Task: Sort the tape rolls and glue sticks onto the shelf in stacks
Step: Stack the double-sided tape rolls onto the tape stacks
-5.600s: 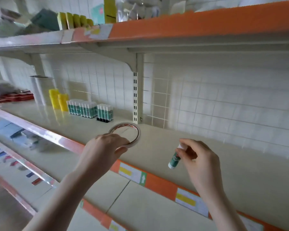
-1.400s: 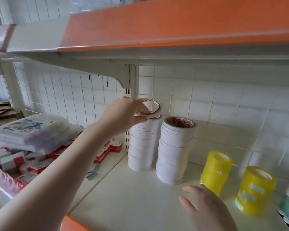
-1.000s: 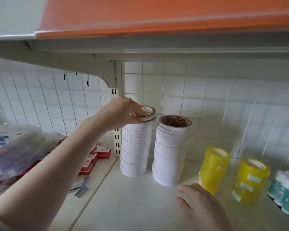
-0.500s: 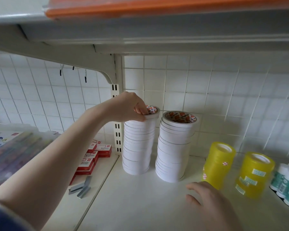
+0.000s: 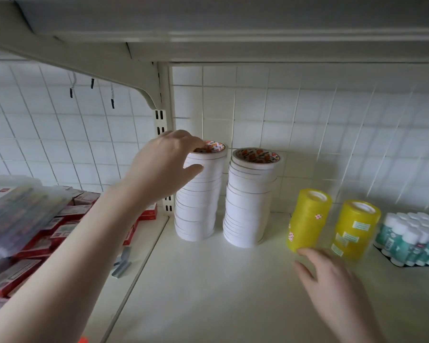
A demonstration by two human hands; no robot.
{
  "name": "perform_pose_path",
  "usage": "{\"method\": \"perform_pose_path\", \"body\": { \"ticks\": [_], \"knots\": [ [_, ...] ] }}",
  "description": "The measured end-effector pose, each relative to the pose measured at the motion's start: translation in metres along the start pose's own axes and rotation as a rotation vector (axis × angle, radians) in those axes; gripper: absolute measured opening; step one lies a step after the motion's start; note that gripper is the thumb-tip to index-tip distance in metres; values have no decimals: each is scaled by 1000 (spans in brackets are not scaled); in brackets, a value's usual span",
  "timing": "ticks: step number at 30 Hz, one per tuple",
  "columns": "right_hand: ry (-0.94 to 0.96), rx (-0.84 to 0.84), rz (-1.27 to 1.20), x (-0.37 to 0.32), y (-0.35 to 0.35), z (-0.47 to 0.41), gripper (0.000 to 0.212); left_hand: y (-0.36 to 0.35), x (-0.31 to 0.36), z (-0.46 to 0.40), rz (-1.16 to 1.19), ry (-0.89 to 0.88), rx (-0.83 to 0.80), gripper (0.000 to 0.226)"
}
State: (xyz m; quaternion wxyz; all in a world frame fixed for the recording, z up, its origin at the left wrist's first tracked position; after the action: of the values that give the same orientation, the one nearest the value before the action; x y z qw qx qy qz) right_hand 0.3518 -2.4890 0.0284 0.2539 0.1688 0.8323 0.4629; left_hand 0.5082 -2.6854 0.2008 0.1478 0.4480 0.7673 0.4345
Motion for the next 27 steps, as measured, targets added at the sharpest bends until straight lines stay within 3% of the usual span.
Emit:
{"method": "perform_pose_path", "body": {
  "ticks": [3, 7, 16, 27],
  "knots": [
    [25, 133, 103, 10, 15, 14, 26, 6, 1, 37, 59, 22, 164, 47],
    [29, 303, 171, 23, 42, 38, 31, -3, 14, 80, 124, 43, 246, 44],
    [-22, 402, 306, 119, 100, 97, 30, -63, 128, 129, 202, -33, 107, 46],
    [-100, 484, 436, 328, 230, 186, 23, -134, 391, 156, 274, -63, -82, 52]
  ]
}}
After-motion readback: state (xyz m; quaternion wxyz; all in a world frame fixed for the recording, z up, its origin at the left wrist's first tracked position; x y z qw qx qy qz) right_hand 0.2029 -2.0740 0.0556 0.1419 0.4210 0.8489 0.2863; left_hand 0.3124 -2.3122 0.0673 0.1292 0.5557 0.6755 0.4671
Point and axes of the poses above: each hand's wrist, its own z-axis away from the middle knuckle, its own y-axis out of the back of the hand, x = y × z, the point moved 10 cm from there along -z, towards the middle knuckle, and after that the axes turned 10 degrees about y, right-handed, at the moved point
